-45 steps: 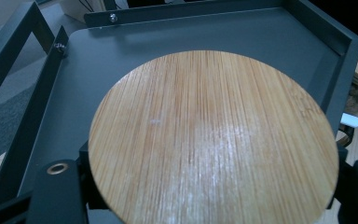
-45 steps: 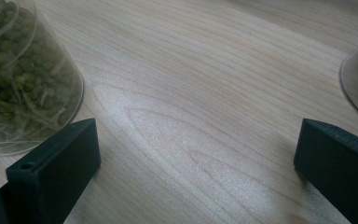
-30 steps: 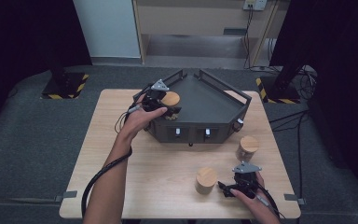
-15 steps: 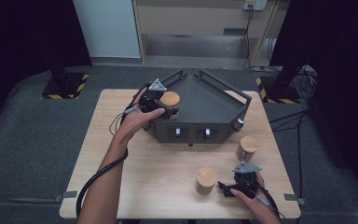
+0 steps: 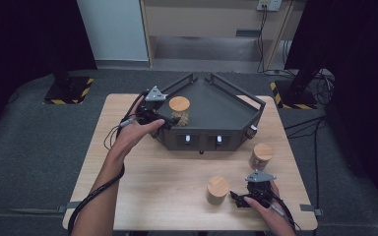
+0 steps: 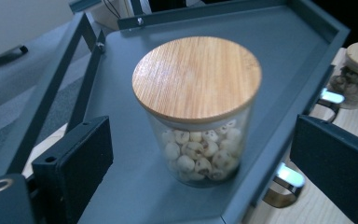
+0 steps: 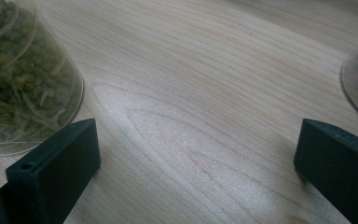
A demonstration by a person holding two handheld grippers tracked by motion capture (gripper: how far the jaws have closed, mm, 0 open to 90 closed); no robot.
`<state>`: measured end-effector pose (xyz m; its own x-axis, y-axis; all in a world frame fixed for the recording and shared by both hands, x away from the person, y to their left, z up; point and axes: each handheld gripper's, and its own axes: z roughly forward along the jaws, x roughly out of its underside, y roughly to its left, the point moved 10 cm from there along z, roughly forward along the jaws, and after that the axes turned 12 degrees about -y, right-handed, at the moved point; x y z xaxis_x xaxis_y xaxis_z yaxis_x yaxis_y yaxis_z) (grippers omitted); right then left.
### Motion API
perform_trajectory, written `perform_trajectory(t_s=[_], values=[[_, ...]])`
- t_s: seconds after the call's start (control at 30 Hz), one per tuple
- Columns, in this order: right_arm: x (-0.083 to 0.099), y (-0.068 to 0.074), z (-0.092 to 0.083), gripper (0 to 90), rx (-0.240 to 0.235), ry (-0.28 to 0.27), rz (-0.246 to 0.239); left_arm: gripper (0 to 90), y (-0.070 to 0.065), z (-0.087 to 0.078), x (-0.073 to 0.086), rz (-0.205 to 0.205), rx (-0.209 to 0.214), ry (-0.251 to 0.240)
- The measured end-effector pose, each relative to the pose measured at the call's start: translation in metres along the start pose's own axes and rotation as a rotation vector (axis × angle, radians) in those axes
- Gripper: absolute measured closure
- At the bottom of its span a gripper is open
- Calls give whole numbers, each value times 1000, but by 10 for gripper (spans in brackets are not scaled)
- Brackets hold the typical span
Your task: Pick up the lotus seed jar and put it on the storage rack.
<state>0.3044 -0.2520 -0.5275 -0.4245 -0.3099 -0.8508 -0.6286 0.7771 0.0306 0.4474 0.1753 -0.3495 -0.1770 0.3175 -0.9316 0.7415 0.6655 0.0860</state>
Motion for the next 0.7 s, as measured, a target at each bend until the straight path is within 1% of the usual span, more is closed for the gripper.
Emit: perform_trajectory(t_s=[0.07,0.17,0.27,0.37,0.43,0.5,0.7], values=[[0,0,0,2,0,0,0,49,-3,-5,0,-1,-2,-5],[0,0,0,3,3,0,0,48,-7,-11,3,5,-10,9],[-1,0,1,3,3,1,1,48,-11,-18,7,6,-15,8],[0,0,1,3,4,0,1,47,-16,-26,11,-1,-26,3],[0,0,1,3,6,0,3,46,-20,-31,14,-7,-35,1],[0,0,1,3,7,0,3,44,-26,-37,18,-3,-39,9],[0,0,1,3,7,-1,3,41,-43,-49,34,-6,-32,36]])
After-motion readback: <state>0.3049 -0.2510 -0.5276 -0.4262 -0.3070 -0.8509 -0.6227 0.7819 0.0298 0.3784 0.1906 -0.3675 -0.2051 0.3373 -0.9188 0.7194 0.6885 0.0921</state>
